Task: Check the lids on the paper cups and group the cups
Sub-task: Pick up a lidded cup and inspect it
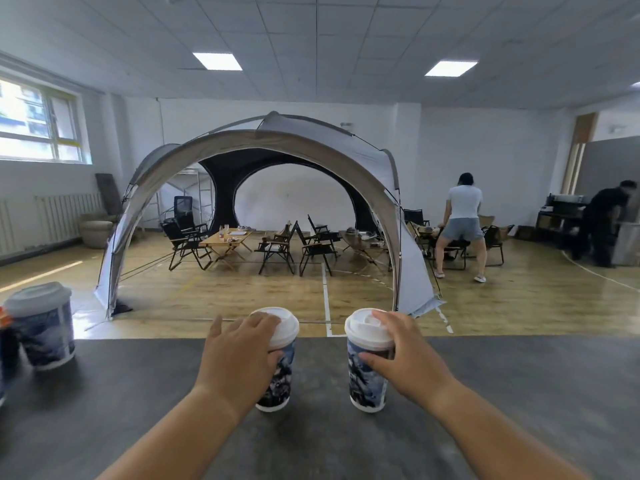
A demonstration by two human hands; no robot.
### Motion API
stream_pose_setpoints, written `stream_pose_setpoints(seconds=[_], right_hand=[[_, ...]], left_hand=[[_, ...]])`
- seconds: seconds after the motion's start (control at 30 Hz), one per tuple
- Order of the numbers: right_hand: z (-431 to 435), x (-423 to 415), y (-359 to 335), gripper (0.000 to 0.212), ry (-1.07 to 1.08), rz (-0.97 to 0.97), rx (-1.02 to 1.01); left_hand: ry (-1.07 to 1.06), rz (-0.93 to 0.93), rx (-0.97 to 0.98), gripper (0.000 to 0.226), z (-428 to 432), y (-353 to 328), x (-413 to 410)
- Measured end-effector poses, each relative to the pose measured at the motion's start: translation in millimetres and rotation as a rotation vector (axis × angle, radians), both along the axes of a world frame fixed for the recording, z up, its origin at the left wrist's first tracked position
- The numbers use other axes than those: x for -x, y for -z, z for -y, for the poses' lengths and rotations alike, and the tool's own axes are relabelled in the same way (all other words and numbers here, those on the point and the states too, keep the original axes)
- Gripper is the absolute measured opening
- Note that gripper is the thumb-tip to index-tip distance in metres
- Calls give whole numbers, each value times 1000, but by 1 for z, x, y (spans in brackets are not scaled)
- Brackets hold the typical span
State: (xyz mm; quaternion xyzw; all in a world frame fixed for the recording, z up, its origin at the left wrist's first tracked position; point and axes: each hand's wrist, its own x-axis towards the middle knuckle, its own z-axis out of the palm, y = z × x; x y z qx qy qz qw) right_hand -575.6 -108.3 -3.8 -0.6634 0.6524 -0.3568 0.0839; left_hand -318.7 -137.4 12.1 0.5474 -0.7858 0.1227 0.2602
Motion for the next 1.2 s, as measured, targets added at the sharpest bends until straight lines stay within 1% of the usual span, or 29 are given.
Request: stream_pose_setpoints(seconds=[0.13,0.17,0.23,0.3,0.33,0.4,0.47,0.53,0.57,0.6,0.63,0.67,0.7,0.73,0.87,0.97,1.03,1.1,1.2], right_hand=[[-2,2,1,85,-15,5,-11],[-3,3,1,86,-25,15,-16],[-2,5,3,82,-34,40,-28],[-2,7,4,77,-29,117,-22],[-1,8,3,76,-22,195,-13],[3,10,-3,64,-1,372,1],[12,14,-5,50,27,526,-25],[24,18,-4,41,45,637,-60],[30,18,-2,39,50,687,-71],[33,18,-1,37,56,739,-81],[37,18,-1,36,72,781,-90],[39,18,-1,34,93,820,-91],[42,18,-2,31,108,864,-92],[44,18,-4,29,115,912,-98],[59,26,-14,21,85,1078,-192],[65,25,-22,27,7,1123,-372],[68,24,-21,27,-38,1144,-452],[69,22,-20,27,-49,1182,-462],[66,21,-17,27,-32,1185,-408]], left_hand=[[37,-4,35,62,3,2,3],[100,-32,92,61,3,4,7],[289,-154,188,51,-2,7,22],[464,-416,70,48,-12,7,48],[514,-568,-56,51,-15,8,63],[516,-795,-302,61,-14,13,88],[502,-967,-433,70,-8,21,108],[469,-1100,-540,76,-1,30,119],[464,-1155,-599,74,2,35,122],[475,-1204,-644,65,4,40,126],[504,-1246,-664,51,6,43,129],[531,-1270,-656,38,8,45,132],[550,-1285,-641,29,9,48,135],[568,-1287,-627,25,9,49,137],[610,-1334,-603,26,12,50,139],[631,-1344,-582,22,10,48,139],[642,-1346,-573,20,10,47,140],[643,-1326,-554,20,9,46,140],[642,-1318,-542,21,11,48,141]])
